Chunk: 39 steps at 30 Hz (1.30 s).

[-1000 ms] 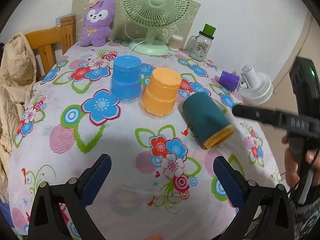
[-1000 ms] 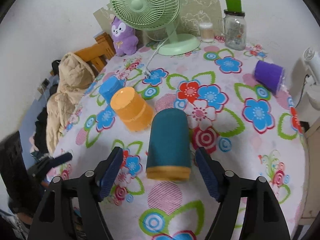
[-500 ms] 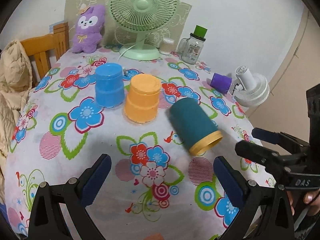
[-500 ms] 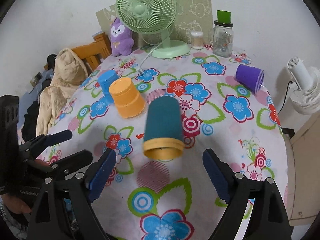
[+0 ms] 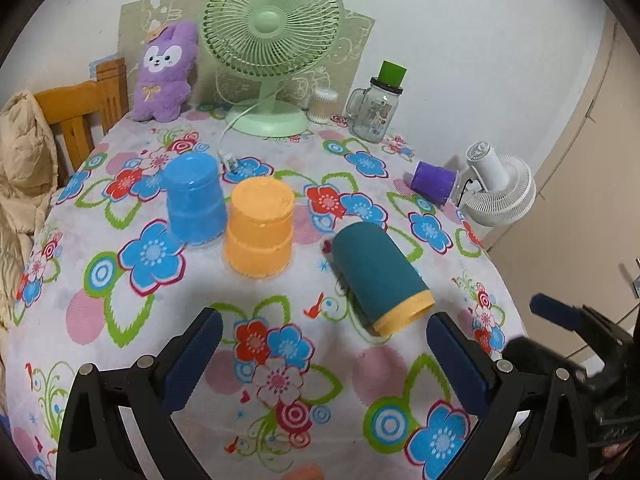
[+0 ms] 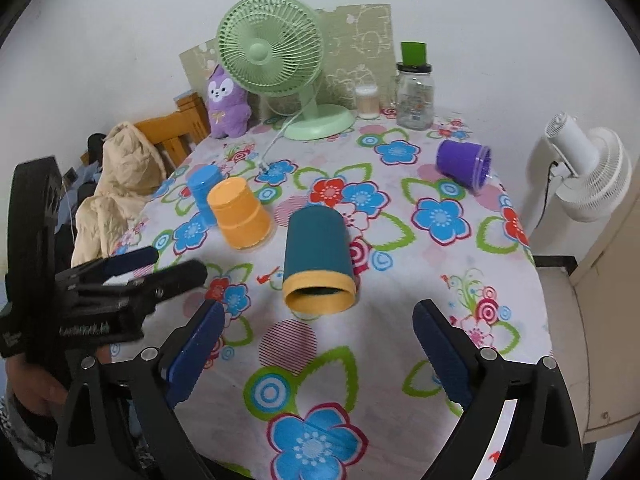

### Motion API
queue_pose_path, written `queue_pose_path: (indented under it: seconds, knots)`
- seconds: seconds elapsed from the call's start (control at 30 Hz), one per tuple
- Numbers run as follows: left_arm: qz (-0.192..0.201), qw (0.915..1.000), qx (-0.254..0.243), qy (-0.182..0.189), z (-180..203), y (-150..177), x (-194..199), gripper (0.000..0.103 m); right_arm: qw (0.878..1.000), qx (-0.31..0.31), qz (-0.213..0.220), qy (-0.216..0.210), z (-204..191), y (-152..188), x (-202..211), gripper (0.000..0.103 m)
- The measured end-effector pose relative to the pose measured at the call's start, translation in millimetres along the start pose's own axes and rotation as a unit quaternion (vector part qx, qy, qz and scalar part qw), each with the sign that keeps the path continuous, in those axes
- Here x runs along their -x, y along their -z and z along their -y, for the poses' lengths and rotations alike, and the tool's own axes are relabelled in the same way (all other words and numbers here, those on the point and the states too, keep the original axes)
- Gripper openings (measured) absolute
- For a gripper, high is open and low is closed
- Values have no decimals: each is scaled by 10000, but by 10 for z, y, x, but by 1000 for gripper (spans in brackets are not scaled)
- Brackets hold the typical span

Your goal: Flip cup upside down

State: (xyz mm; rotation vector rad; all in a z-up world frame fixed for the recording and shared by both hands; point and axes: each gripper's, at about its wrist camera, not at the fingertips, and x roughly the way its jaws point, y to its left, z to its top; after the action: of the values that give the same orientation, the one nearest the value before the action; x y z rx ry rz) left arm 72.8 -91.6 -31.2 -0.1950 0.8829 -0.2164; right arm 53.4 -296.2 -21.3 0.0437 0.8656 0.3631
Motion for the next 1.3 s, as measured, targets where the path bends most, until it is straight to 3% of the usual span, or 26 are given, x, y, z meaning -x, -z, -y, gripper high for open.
queue_pose_path:
  seconds: [0.23, 0.37, 0.47, 0.8, 1.1, 1.3]
  knots:
    - [-68, 9998, 146, 94, 143, -277, -230, 103, 9998, -157, -49, 100, 211, 121, 45, 97]
    - [15, 9994, -91, -326, 288, -414, -442, 103, 9995, -287, -70, 88, 334, 193, 48, 97]
    - [-343, 9990, 158, -249, 275, -479, -689, 103, 9993, -349, -100, 95, 399, 243, 39, 97]
    - [-909, 9940, 589, -121, 352, -560, -1239, 103, 9996, -225, -147, -114, 432, 286, 0, 97]
    - [-1211, 9881, 802, -504, 293, -513, -1505, 102, 9992, -245, -153, -259, 488, 313, -10, 97]
    - [-1354, 9866, 795, -453, 304, -494, -1612, 76, 9990, -329, -151, -271, 550, 345, 5, 97]
